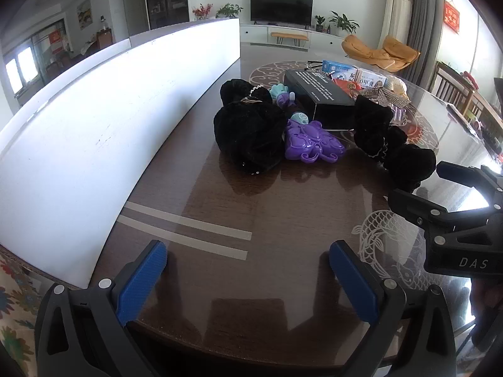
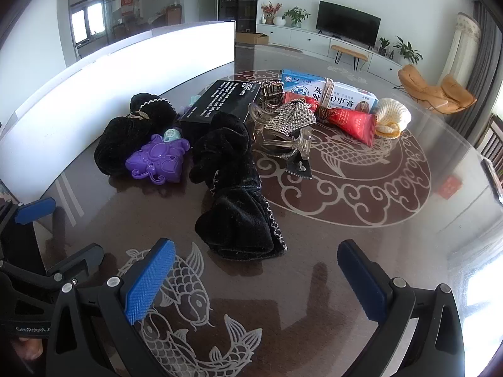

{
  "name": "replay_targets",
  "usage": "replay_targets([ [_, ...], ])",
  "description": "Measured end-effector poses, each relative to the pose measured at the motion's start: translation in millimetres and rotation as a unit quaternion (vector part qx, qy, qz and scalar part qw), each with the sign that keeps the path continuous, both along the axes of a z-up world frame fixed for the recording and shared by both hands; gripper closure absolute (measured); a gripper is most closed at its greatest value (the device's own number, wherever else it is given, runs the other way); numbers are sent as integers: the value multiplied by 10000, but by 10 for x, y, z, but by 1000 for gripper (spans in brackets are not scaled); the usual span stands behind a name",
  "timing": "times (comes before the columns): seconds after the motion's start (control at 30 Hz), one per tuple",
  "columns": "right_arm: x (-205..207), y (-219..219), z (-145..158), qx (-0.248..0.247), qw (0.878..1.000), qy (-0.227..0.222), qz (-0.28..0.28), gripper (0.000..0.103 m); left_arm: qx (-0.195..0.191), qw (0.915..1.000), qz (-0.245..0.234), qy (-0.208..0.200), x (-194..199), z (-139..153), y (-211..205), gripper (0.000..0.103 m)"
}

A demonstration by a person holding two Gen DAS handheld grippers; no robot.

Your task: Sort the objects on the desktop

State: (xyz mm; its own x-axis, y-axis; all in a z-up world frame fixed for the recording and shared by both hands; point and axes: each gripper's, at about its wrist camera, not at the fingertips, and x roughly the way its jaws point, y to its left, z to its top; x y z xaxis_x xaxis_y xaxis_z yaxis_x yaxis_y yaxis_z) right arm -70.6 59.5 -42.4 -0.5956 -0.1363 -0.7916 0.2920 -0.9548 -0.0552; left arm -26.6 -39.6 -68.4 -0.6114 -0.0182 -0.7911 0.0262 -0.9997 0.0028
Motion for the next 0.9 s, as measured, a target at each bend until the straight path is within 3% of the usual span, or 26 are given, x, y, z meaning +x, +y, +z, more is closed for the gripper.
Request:
replay_targets([
  [0.33, -235, 2, -83, -36, 9998, -204, -74, 0, 5, 9999, -124, 49, 8, 7, -13, 0],
  [0.73, -526, 305, -99, -174, 9966, -251, -766, 0, 2, 9998, -185, 61, 17, 9, -20, 0],
  [0.9, -473, 438, -107, -173, 9960, -235, -842, 0, -2, 9997, -141, -207, -58, 24, -11, 0],
])
